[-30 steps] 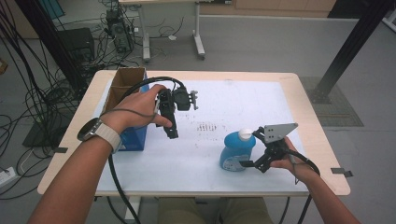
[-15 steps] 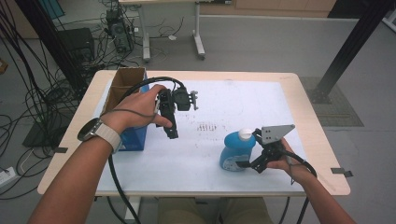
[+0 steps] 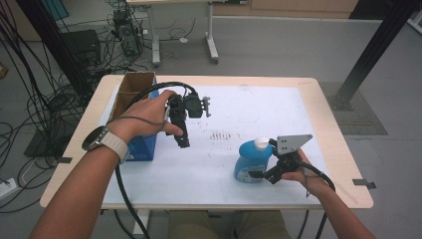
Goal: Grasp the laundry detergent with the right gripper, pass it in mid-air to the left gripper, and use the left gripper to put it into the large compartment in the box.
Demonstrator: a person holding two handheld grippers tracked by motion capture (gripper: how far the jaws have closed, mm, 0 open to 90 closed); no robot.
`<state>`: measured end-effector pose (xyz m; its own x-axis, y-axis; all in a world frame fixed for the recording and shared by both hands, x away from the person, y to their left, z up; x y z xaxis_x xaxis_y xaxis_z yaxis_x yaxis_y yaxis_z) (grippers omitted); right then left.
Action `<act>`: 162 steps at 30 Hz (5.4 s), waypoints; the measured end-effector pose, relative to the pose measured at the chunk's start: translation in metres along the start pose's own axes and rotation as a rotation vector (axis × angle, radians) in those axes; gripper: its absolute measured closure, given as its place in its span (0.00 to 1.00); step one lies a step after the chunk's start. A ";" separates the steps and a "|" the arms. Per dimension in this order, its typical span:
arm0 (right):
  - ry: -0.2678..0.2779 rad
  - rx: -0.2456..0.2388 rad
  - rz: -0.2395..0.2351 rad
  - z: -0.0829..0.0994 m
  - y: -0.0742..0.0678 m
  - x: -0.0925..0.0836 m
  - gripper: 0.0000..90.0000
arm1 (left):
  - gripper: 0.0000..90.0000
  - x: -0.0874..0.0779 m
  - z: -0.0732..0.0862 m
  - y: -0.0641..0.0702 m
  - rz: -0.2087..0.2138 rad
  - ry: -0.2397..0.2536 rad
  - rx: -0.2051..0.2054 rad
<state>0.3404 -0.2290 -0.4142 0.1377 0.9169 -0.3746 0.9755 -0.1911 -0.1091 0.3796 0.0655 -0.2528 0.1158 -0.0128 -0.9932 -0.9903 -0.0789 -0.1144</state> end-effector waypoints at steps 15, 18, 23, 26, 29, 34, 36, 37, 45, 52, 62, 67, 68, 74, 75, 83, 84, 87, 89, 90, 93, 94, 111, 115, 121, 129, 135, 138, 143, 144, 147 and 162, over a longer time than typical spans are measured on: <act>0.022 -0.003 -0.001 0.003 0.000 0.002 0.31 | 0.10 0.001 -0.001 0.000 0.001 0.000 -0.002; 0.022 -0.005 -0.002 0.003 0.000 0.003 0.33 | 0.10 0.001 -0.001 0.000 0.002 -0.002 -0.001; 0.030 0.002 -0.006 0.004 0.001 0.003 0.34 | 0.10 0.001 -0.001 0.000 0.002 0.001 -0.002; 0.037 -0.001 -0.009 0.004 0.001 0.003 0.39 | 0.10 0.001 -0.001 0.000 0.002 0.000 -0.001; 0.038 -0.004 -0.015 0.004 0.001 0.004 0.44 | 0.10 0.002 0.000 0.000 0.002 0.000 -0.001; 0.040 -0.006 -0.020 0.004 0.000 0.004 0.46 | 0.10 0.001 -0.001 0.000 0.002 0.000 -0.002; 0.041 -0.007 -0.021 0.004 0.000 0.004 0.46 | 0.10 0.002 -0.001 0.000 0.002 -0.001 0.000; 0.041 -0.007 -0.021 0.004 0.000 0.004 0.46 | 0.10 0.002 -0.001 0.000 0.001 -0.002 0.000; 0.040 -0.006 -0.020 0.004 0.000 0.004 0.47 | 0.10 0.001 -0.002 -0.001 0.001 0.002 0.001; 0.034 -0.008 -0.022 0.003 0.001 0.004 0.47 | 0.10 0.002 -0.002 -0.001 0.001 0.002 0.004; 0.019 -0.013 -0.020 0.002 0.000 0.004 0.47 | 0.10 0.002 -0.003 -0.001 0.001 0.003 0.005; 0.016 -0.017 -0.017 0.002 0.000 0.004 0.47 | 0.10 0.002 -0.004 -0.001 0.002 0.005 0.007; 0.017 -0.017 -0.018 0.002 0.000 0.004 0.47 | 0.10 0.002 -0.004 -0.001 0.003 0.004 0.007; 0.016 -0.014 -0.022 0.002 0.000 0.004 0.47 | 0.10 0.003 -0.005 -0.002 0.003 0.004 0.009; 0.017 -0.015 -0.023 0.002 0.000 0.004 0.47 | 0.10 0.003 -0.005 -0.002 0.004 0.005 0.010; 0.016 -0.013 -0.026 0.002 0.001 0.004 0.47 | 0.10 0.003 -0.006 -0.002 0.006 0.004 0.010; 0.014 -0.014 -0.028 0.001 0.001 0.004 0.47 | 0.10 0.003 -0.006 -0.002 0.005 0.003 0.010; 0.011 -0.016 -0.030 0.001 0.001 0.004 0.47 | 0.10 0.003 -0.005 -0.002 0.003 0.004 0.007; 0.010 -0.015 -0.029 0.001 0.001 0.004 0.48 | 0.10 0.003 -0.005 -0.002 0.003 0.005 0.007; 0.011 -0.015 -0.030 0.001 0.001 0.004 0.48 | 0.10 0.003 -0.005 -0.002 0.003 0.004 0.007; 0.007 -0.017 -0.031 0.001 0.001 0.004 0.48 | 0.10 0.003 -0.005 -0.002 0.003 0.005 0.008; 0.006 -0.016 -0.032 0.001 0.001 0.004 0.48 | 0.10 0.003 -0.005 -0.002 0.003 0.006 0.008; -0.006 -0.015 -0.030 -0.001 0.001 0.004 0.48 | 0.10 0.002 -0.005 -0.002 0.000 0.011 0.006; -0.005 -0.014 -0.031 -0.001 0.001 0.004 0.48 | 0.10 0.003 -0.005 -0.002 0.000 0.011 0.007; -0.007 -0.014 -0.031 -0.001 0.001 0.004 0.48 | 0.10 0.002 -0.005 -0.002 0.000 0.010 0.006; -0.007 -0.014 -0.031 -0.001 0.002 0.004 0.48 | 0.10 0.002 -0.005 -0.002 0.000 0.010 0.008; -0.006 -0.013 -0.031 -0.001 0.002 0.004 0.47 | 0.10 0.002 -0.006 -0.002 0.000 0.011 0.011; -0.007 -0.014 -0.032 -0.001 0.002 0.004 0.48 | 0.10 0.003 -0.006 -0.002 0.000 0.009 0.011; -0.007 -0.014 -0.033 -0.001 0.002 0.004 0.47 | 0.10 0.002 -0.005 -0.002 -0.001 0.010 0.008; -0.007 -0.014 -0.033 -0.001 0.002 0.004 0.47 | 0.10 0.002 -0.005 -0.002 -0.001 0.010 0.009; -0.007 -0.013 -0.033 -0.001 0.002 0.004 0.47 | 0.10 0.002 -0.006 -0.002 -0.001 0.011 0.010; -0.007 -0.015 -0.035 -0.001 0.002 0.004 0.47 | 0.10 0.003 -0.006 -0.003 -0.001 0.011 0.009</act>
<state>0.3432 -0.2251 -0.4151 0.1026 0.9205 -0.3771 0.9821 -0.1539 -0.1085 0.3833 0.0602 -0.2549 0.1174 -0.0237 -0.9928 -0.9909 -0.0698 -0.1155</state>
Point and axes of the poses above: each handheld gripper's, and its own axes: x roughly forward along the jaws, z roughly out of its underside, y roughly to its right, the point moved 1 cm from there along x, roughly forward along the jaws, and after that the axes turned 6 degrees about x, right-handed, at the moved point
